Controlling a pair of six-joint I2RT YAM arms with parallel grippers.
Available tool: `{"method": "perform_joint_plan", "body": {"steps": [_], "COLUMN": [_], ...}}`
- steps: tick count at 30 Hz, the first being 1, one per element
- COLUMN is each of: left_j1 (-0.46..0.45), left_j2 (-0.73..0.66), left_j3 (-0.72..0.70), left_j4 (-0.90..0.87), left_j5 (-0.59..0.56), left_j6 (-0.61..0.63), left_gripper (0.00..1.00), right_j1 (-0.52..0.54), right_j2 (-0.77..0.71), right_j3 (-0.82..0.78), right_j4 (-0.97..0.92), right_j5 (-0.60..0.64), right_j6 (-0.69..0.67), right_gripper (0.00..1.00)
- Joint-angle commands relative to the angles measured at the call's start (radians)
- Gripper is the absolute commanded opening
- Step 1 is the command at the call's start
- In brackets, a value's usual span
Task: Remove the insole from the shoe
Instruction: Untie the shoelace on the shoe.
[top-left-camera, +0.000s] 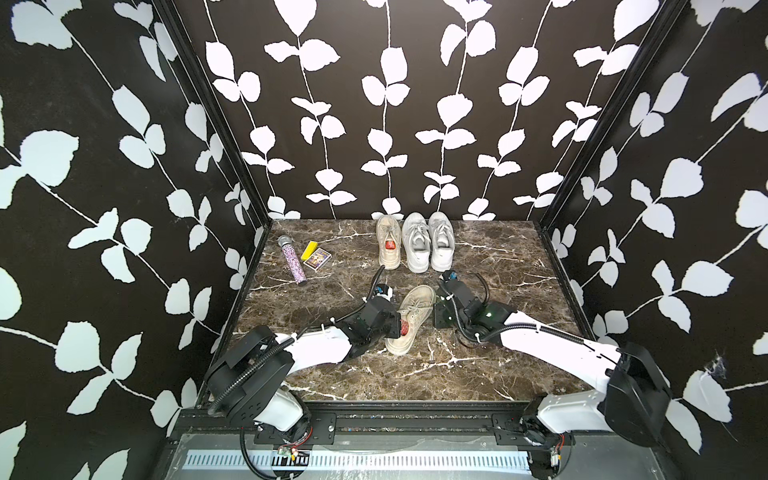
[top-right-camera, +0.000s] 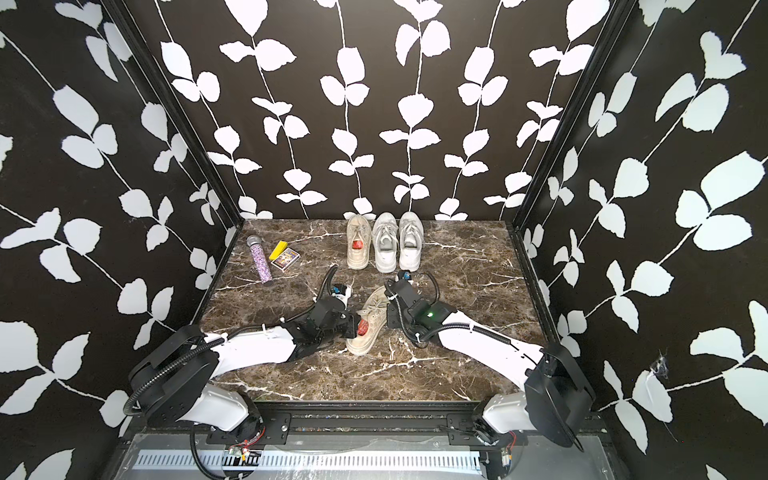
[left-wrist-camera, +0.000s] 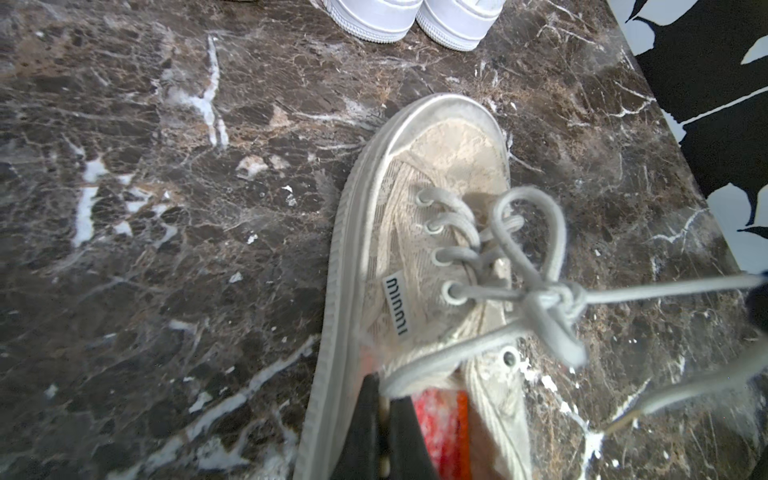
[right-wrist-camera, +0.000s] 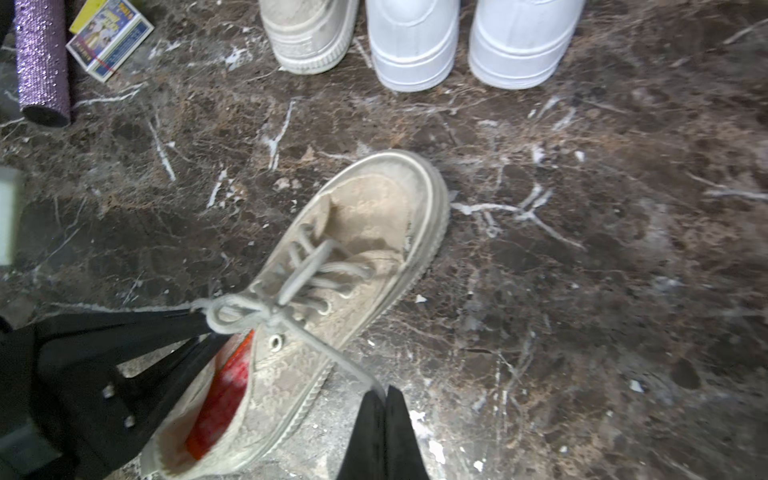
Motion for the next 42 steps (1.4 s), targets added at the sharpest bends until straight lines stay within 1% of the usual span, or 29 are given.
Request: {"method": "perform_joint_plan", "body": {"steps": [1, 10, 16, 20, 25, 30, 31, 32, 35, 37, 39, 42], "left_j1": [0.026, 0.028, 0.028, 0.028, 0.028, 0.028, 0.028, 0.027, 0.010, -0.013, -0.042, -0.071], "left_j2": [-0.031, -0.030, -0.022, -0.018, -0.007, 0.004, 0.005, 0.007, 0.003, -0.008, -0.026, -0.058], "left_j3": [-0.029, -0.029, -0.025, -0.022, -0.011, -0.005, -0.004, -0.003, 0.000, 0.005, 0.013, 0.016], "left_j4": [-0.032, -0.029, -0.026, -0.018, 0.001, 0.042, 0.052, 0.061, 0.074, 0.068, 0.044, 0.004], "left_j5": [-0.082, -0.082, -0.073, -0.065, -0.018, 0.038, 0.053, 0.068, 0.092, 0.089, 0.072, 0.042], "left_j6": [-0.029, -0.028, -0.026, -0.025, -0.004, 0.018, 0.023, 0.028, 0.043, 0.056, 0.075, 0.093], "left_gripper": [0.00, 0.00, 0.00, 0.00, 0.00, 0.00, 0.00, 0.00, 0.00, 0.00, 0.00, 0.16], "right_j1": [-0.038, -0.119, -0.183, -0.200, -0.200, -0.199, -0.200, -0.200, -0.190, -0.178, -0.159, -0.116], "right_j2": [-0.053, -0.143, -0.192, -0.203, -0.182, -0.160, -0.159, -0.159, -0.151, -0.136, -0.116, -0.065], "right_j3": [-0.020, -0.049, -0.069, -0.085, -0.093, -0.080, -0.077, -0.071, -0.041, -0.016, 0.005, 0.038], "right_j4": [-0.059, -0.130, -0.164, -0.156, -0.084, -0.075, -0.072, -0.072, -0.077, -0.087, -0.090, -0.071], "right_j5": [0.089, 0.158, 0.174, 0.158, 0.048, 0.010, 0.000, -0.012, -0.031, -0.032, -0.031, -0.041], "right_j6": [0.009, 0.002, 0.022, 0.030, -0.008, -0.031, -0.041, -0.055, -0.102, -0.127, -0.150, -0.183], "right_gripper": [0.00, 0.00, 0.00, 0.00, 0.00, 0.00, 0.05, 0.15, 0.38, 0.49, 0.56, 0.66]}}
